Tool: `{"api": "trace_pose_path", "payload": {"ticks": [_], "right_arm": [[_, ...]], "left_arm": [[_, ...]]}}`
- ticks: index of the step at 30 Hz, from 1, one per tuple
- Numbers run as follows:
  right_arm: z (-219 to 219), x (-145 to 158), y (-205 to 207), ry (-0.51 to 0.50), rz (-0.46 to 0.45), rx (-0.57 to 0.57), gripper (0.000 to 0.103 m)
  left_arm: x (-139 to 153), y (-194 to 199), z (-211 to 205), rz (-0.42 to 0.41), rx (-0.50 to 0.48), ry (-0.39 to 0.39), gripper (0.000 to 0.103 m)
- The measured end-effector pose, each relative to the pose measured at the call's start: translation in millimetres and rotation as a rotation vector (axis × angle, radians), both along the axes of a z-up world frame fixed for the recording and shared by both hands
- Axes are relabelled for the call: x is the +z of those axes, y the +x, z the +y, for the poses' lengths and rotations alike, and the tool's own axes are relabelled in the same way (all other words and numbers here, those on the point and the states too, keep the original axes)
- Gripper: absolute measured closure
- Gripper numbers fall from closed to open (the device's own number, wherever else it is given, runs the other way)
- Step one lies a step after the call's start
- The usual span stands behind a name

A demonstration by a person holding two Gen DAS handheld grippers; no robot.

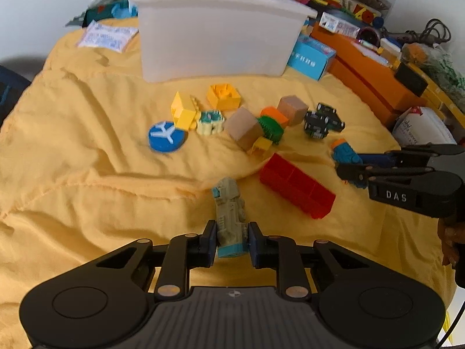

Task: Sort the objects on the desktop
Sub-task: 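Carry both figures over the white bin and open both grippers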

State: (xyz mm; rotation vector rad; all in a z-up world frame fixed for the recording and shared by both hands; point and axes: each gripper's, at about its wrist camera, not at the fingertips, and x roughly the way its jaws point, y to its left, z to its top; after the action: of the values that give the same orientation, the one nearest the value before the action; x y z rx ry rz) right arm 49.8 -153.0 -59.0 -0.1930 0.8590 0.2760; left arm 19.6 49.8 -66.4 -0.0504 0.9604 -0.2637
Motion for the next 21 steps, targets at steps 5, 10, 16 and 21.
{"api": "trace_pose_path", "payload": {"ticks": [5, 10, 16, 21], "right_arm": [[3.0, 11.1, 0.7, -0.013, -0.047, 0.021, 0.073], [10.1, 37.3, 21.6, 0.0, -0.139, 0.036, 0.073], [16.7, 75.4, 66.7, 0.053, -0.264, 0.01, 0.073], [34.1, 106.4, 103.8, 0.075, -0.365, 0.022, 0.073]], "left_arm": [[21.3, 6.5, 2.9, -0.082, 0.022, -0.016, 0.078], [52.5, 34.2, 5.2, -0.184, 0.026, -0.015, 0.078], [99.1, 79.6, 9.3, -0.324, 0.053, -0.01, 0.078], [119.4, 120.9, 9.6, -0.388, 0.071, 0.008, 0.078]]}}
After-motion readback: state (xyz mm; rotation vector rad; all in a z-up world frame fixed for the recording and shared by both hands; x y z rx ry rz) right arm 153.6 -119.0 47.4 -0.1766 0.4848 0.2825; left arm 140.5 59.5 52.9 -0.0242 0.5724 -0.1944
